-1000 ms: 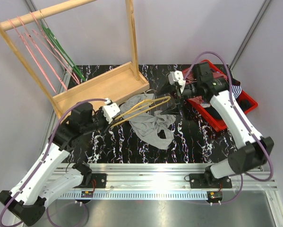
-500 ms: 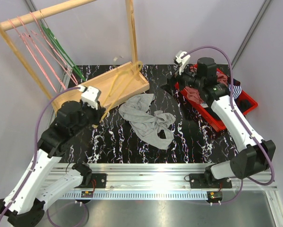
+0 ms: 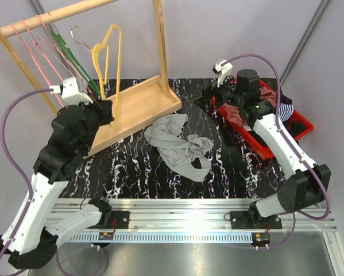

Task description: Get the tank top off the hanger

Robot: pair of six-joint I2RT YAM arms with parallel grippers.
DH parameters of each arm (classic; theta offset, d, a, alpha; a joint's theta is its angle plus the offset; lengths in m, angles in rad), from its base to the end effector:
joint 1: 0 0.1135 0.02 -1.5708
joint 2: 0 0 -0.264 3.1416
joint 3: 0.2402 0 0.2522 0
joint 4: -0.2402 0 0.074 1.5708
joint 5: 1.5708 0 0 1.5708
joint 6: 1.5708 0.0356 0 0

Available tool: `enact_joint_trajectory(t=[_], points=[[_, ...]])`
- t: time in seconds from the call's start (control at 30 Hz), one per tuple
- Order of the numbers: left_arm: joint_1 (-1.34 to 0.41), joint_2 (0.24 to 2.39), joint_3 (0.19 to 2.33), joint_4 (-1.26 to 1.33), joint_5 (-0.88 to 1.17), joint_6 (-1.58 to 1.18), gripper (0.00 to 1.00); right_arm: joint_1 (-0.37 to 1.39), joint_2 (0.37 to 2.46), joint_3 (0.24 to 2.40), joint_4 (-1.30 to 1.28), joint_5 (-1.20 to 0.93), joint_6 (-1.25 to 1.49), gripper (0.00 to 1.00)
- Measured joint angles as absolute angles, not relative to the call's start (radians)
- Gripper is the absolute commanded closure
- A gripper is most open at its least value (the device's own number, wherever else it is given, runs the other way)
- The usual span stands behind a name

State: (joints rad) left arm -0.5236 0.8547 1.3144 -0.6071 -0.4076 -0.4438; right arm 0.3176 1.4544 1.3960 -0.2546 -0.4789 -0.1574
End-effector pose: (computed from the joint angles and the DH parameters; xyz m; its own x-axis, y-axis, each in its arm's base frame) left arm 0.1327 -0.0603 0.4594 -0.1662 -0.3592 -0.9183 0.0533 0.9266 -0.3721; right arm 0.3158 0.1211 0.3888 -0.1802 -0.2057 -0.9619 -0.7309 0.6824 -0.0090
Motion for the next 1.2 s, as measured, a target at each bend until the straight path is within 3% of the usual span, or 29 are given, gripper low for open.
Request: enact_joint_trajectory(t=[0.47, 0.77, 1.2], points=[[-0.462, 1.11, 1.568, -0.565, -0.565, -0.601, 1.0, 0.318, 1.455, 1.382, -0.228, -0.471, -0.124, 0.0], [-0.332, 1.237, 1.608, -0.532, -0.553, -0.633, 1.0, 0.318, 1.455, 1.382, -0.207, -0.474, -0.107, 0.0], [-0.279, 1.373, 1.709, -0.5, -0.51, -0.625, 1.0, 0.318, 1.454, 1.36, -0.199, -0.492, -0.082, 0.0]])
